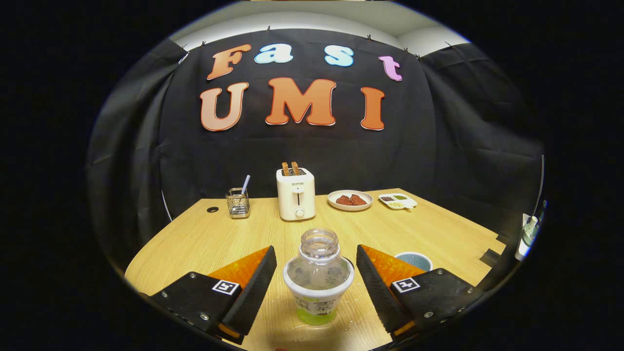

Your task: Take the bottle from table, then pour the juice into the cup, finally place the bottle on the coaster

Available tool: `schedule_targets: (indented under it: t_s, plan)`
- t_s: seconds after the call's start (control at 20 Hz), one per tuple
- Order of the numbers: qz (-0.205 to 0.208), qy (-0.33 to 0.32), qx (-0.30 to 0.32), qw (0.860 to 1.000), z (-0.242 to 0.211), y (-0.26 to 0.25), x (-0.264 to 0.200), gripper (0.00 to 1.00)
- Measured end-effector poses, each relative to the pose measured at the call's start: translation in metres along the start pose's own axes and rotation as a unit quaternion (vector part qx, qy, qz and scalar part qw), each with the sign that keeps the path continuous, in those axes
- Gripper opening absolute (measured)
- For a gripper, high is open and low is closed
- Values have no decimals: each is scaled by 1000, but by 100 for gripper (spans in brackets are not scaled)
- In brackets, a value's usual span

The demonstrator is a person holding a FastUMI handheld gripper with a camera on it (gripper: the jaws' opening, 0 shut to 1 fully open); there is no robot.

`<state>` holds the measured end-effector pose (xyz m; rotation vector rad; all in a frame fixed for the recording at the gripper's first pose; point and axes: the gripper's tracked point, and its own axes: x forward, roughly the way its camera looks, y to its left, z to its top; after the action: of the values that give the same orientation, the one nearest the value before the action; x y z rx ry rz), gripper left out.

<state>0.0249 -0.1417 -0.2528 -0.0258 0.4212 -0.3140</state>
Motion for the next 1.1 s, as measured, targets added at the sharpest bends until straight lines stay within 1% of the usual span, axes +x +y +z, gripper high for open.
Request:
schedule_targets:
  t_s: [0.25, 0.5, 0.55, 0.6, 0.65, 0.75, 0.95, 1.1]
  plan:
    - [11, 20, 2, 1000, -29, 6, 11, 98]
    - [5, 39, -19, 999, -49, 5, 24, 98]
    - [5, 41, -22, 999, -52, 5, 24, 96]
    - [10, 32, -23, 999, -50, 5, 28, 91]
    - [3, 38, -17, 999, -51, 1, 26, 65]
    - [-5, 41, 3, 999, -50, -5, 25, 63]
    - [-3, 35, 49, 998, -38, -8, 22, 62]
    - [27, 25, 123, 992, -22, 2, 18, 62]
